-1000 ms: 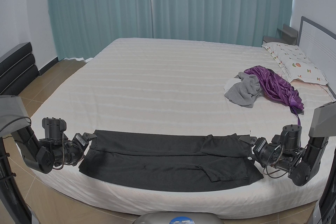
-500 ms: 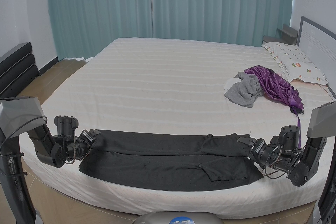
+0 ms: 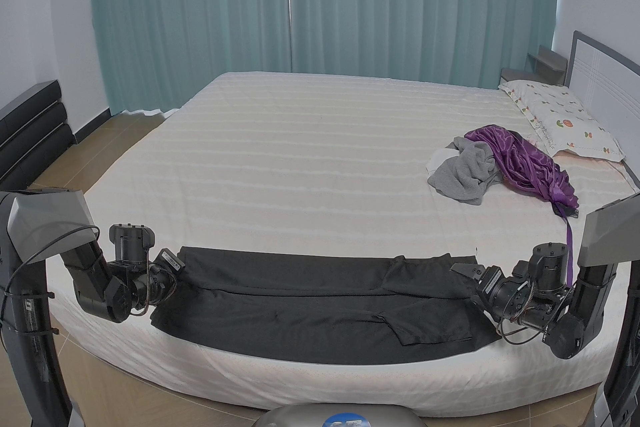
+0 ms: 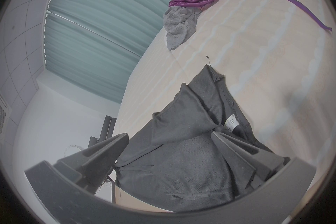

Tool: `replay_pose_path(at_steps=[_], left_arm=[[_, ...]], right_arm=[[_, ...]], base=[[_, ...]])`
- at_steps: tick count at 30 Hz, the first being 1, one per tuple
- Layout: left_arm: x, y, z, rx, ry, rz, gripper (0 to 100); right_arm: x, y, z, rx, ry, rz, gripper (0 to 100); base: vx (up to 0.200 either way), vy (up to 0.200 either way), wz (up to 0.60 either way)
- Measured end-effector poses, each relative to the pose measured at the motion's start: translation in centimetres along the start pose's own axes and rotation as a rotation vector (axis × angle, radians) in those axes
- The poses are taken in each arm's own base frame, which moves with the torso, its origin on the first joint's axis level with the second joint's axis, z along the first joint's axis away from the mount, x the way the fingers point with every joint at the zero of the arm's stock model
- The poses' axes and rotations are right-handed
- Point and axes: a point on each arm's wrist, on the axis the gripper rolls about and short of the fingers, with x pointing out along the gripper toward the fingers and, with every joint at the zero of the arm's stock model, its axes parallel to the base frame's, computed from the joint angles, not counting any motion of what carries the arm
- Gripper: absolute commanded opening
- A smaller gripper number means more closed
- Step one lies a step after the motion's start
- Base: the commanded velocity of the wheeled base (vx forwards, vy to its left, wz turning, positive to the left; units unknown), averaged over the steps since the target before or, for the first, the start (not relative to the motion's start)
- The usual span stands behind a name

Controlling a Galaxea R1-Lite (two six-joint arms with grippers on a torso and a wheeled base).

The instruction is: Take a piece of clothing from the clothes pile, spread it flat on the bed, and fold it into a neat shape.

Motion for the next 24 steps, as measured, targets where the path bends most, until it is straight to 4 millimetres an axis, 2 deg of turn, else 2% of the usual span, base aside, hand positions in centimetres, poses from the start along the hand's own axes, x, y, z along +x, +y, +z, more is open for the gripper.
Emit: replay_pose_path(at_steps=[14, 24], left_arm=[[-1.6, 0.1, 0.3, -0.009, -0.029, 0.022, 0], [-1.8, 0.1, 0.2, -0.009, -0.027, 0.021, 0]], right_arm=[[-0.1, -0.6, -0.5, 0.005, 0.018, -0.037, 100], [0.6, -1.1, -0.6, 0.021, 0.027, -0.054, 100]], base=[[0.000, 0.000, 0.00], [0.000, 0.000, 0.00]])
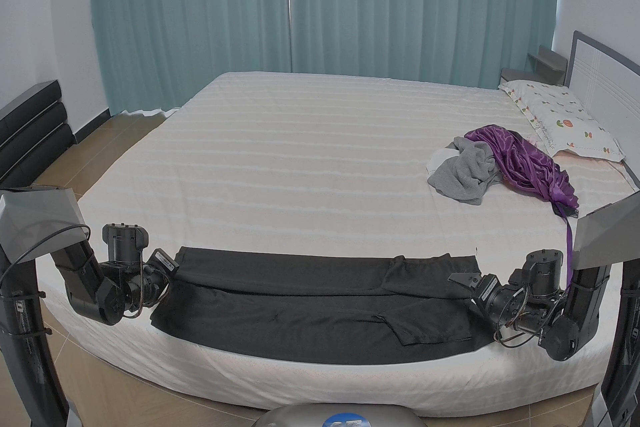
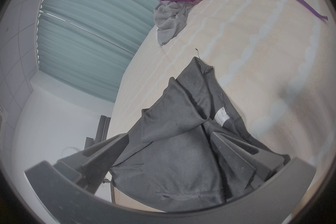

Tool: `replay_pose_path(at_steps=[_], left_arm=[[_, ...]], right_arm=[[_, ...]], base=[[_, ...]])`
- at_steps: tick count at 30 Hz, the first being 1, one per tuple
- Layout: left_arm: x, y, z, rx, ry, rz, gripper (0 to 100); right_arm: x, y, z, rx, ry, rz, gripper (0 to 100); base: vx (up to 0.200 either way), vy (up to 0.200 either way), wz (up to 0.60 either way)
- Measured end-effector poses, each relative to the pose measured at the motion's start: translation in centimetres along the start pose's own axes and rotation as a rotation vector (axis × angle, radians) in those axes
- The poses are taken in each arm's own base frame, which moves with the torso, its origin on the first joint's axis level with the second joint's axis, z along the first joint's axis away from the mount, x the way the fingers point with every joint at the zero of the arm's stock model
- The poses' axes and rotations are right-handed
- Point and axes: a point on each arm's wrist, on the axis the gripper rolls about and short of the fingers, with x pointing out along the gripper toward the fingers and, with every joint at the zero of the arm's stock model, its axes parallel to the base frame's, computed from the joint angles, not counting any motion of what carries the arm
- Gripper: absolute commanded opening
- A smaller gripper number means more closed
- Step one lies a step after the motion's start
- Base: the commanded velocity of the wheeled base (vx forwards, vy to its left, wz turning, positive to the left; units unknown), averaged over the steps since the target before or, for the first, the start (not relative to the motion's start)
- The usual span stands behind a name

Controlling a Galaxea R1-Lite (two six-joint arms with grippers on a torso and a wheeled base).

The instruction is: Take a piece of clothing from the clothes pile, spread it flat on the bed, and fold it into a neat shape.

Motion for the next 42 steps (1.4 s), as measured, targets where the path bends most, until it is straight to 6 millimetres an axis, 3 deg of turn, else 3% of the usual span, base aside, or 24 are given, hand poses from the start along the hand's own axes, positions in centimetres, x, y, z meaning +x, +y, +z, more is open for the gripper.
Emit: replay_pose_path(at_steps=[17, 31, 42], left_arm=[[0.0, 0.0, 0.0, -0.002, 0.006, -0.005, 0], [0.0, 0.0, 0.0, -0.002, 0.007, -0.005, 0], [0.1, 0.0, 0.0, -0.002, 0.008, -0.005, 0]], right_arm=[[2.9, 0.5, 1.4, 0.008, -0.048, -0.042, 100], [1.8, 1.5, 1.9, 0.006, -0.059, -0.036, 100], [3.2, 0.4, 1.4, 0.009, -0.033, -0.097, 100]], base=[[0.000, 0.000, 0.00], [0.000, 0.000, 0.00], [0.000, 0.000, 0.00]])
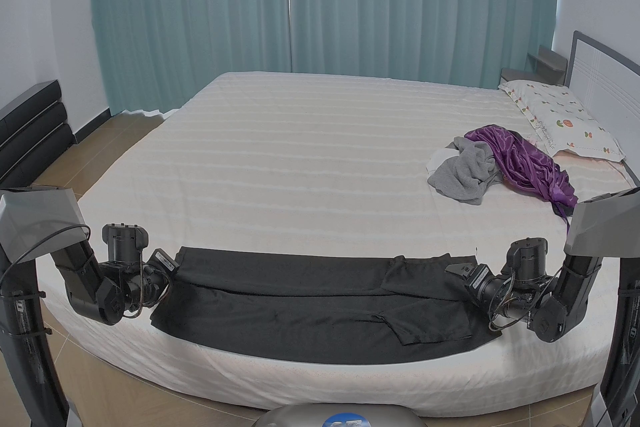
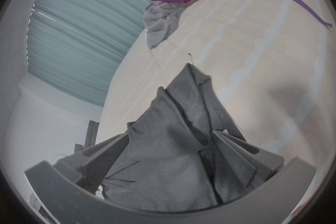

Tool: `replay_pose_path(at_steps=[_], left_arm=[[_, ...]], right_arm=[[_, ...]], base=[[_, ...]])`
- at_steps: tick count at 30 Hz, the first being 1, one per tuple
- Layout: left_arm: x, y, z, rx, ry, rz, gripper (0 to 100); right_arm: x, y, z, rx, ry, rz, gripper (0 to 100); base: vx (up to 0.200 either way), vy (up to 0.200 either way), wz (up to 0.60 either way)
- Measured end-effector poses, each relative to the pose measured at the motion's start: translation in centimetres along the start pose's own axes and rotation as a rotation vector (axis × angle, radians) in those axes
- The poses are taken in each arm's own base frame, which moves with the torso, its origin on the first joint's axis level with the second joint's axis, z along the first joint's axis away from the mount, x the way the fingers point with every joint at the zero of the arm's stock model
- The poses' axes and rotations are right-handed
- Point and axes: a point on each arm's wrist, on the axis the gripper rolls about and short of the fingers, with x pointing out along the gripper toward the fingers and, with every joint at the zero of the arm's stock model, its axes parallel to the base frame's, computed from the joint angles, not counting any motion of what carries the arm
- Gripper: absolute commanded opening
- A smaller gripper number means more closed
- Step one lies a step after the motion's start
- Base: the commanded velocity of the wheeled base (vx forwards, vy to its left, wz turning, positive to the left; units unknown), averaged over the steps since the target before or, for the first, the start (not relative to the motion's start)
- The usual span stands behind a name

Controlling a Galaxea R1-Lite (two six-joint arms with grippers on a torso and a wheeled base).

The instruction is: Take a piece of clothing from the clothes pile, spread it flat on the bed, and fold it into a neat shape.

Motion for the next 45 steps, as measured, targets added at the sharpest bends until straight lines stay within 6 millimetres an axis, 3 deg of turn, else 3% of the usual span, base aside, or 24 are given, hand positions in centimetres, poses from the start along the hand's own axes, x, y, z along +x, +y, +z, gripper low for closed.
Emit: replay_pose_path(at_steps=[12, 13, 20, 34, 45], left_arm=[[0.0, 0.0, 0.0, -0.001, -0.001, 0.000, 0], [0.0, 0.0, 0.0, -0.001, -0.001, 0.000, 0], [0.0, 0.0, 0.0, -0.001, -0.001, 0.000, 0], [0.0, 0.0, 0.4, -0.005, -0.009, -0.004, 0], [-0.1, 0.3, 0.4, -0.009, -0.009, 0.005, 0]], right_arm=[[0.3, -0.6, 0.0, 0.006, -0.009, -0.040, 100], [0.4, -0.7, -0.1, 0.006, -0.008, -0.042, 0], [1.0, -0.7, 0.0, 0.008, -0.005, -0.045, 0], [-0.3, -0.2, 1.0, 0.022, -0.040, -0.023, 0], [-0.9, -0.7, 0.6, 0.022, -0.025, -0.043, 0]], base=[[0.000, 0.000, 0.00], [0.000, 0.000, 0.00], [0.000, 0.000, 0.00], [0.000, 0.000, 0.00], [0.000, 0.000, 0.00]])
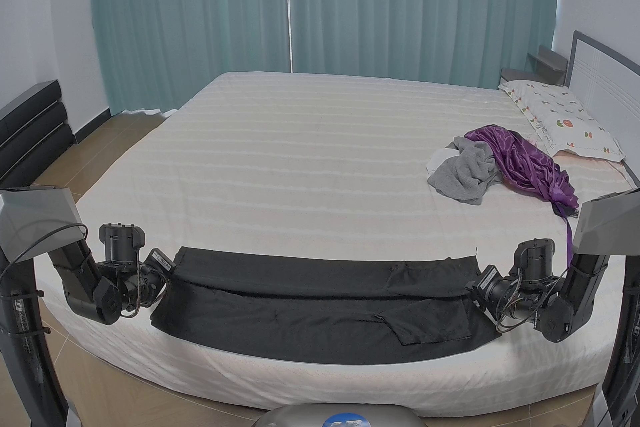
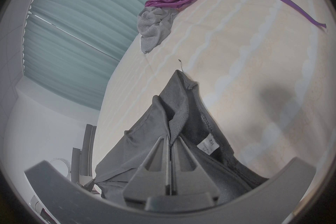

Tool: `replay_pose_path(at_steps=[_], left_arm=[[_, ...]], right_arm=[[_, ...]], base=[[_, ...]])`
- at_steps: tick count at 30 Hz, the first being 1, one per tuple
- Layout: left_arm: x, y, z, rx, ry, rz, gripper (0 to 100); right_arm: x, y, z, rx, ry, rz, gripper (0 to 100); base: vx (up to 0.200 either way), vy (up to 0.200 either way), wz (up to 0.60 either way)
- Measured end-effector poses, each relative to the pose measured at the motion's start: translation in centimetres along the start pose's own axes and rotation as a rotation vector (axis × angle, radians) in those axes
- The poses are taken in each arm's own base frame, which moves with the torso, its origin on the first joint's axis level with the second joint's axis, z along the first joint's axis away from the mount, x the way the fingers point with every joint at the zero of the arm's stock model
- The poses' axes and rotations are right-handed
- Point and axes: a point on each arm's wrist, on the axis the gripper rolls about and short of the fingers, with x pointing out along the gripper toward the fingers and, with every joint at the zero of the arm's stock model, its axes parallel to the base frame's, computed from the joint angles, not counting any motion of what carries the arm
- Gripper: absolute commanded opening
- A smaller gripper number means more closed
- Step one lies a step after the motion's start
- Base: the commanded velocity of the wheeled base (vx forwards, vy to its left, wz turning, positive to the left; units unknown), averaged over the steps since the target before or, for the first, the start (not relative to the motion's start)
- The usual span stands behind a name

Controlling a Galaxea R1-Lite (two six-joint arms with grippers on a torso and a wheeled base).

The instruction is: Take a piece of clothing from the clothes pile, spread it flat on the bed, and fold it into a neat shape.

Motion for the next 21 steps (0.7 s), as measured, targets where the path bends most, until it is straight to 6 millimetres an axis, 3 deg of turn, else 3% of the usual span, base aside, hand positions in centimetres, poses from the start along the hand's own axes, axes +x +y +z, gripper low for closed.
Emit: replay_pose_path(at_steps=[2, 3, 4, 5, 14, 21], left_arm=[[-0.1, 0.2, -0.2, 0.001, 0.006, 0.008, 0], [-0.1, 0.3, -0.2, 0.001, 0.009, 0.011, 100], [-0.1, 0.3, -0.3, 0.001, 0.011, 0.012, 100], [-0.1, 0.4, -0.3, 0.002, 0.012, 0.015, 100], [0.1, 1.0, -0.5, 0.001, 0.025, 0.039, 100], [-0.3, 1.2, 0.7, -0.024, -0.003, 0.034, 100]], right_arm=[[0.0, -0.2, -0.2, -0.002, 0.006, -0.006, 0], [0.0, -0.2, -0.2, -0.002, 0.010, -0.009, 0], [0.0, -0.3, -0.3, -0.001, 0.013, -0.012, 0], [0.0, -0.4, -0.4, -0.002, 0.018, -0.016, 100], [0.3, -0.8, -0.7, 0.001, 0.029, -0.028, 100], [-0.5, -0.7, 1.1, 0.032, -0.014, -0.002, 100]], base=[[0.000, 0.000, 0.00], [0.000, 0.000, 0.00], [0.000, 0.000, 0.00], [0.000, 0.000, 0.00], [0.000, 0.000, 0.00], [0.000, 0.000, 0.00]])
